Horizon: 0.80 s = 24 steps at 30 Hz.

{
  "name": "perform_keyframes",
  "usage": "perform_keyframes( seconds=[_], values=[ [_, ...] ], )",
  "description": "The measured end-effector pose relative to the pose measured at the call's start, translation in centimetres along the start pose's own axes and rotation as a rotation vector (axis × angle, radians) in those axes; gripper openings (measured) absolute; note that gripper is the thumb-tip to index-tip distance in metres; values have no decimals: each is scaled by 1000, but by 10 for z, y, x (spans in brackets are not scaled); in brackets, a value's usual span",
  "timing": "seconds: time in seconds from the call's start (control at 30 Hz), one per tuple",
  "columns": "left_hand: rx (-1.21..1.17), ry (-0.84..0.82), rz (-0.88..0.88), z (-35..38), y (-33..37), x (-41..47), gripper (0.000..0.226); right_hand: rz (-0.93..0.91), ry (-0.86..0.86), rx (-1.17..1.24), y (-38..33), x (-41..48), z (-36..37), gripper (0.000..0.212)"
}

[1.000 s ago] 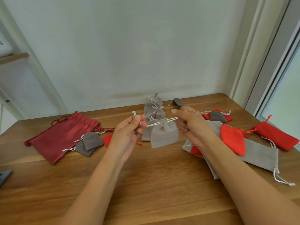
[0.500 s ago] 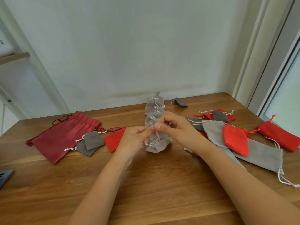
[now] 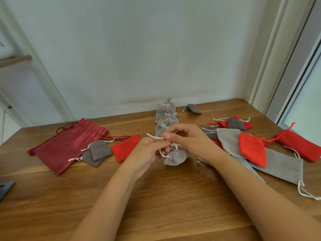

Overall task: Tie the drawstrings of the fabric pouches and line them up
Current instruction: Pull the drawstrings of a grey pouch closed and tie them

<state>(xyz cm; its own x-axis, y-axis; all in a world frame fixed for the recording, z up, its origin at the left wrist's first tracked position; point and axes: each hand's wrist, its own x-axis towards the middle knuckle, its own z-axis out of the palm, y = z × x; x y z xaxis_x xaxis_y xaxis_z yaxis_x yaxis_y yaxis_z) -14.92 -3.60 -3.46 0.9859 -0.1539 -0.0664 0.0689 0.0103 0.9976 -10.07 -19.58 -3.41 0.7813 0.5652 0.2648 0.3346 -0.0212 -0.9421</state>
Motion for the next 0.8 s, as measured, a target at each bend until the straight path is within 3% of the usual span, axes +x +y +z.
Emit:
perform_keyframes(
  seconds=[0.17,0.3,0.53,0.67,0.8],
  values=[
    [-231,-50,-41,-1,2,1,13,-73,137,-193,6,0,7,13],
    [-254,-62,6,-1,0,1,18,-38,221,-141,7,2,4,24],
    [-153,113,24,12,-9,5,43,-80,141,-271,8,1,-2,27],
    [-121,132,-27,13,-6,3,29,-135,136,-363,1,-1,-5,37],
    [-268,116,-185,9,1,2,22,-141,215,-228,-4,-1,-10,44]
  ],
)
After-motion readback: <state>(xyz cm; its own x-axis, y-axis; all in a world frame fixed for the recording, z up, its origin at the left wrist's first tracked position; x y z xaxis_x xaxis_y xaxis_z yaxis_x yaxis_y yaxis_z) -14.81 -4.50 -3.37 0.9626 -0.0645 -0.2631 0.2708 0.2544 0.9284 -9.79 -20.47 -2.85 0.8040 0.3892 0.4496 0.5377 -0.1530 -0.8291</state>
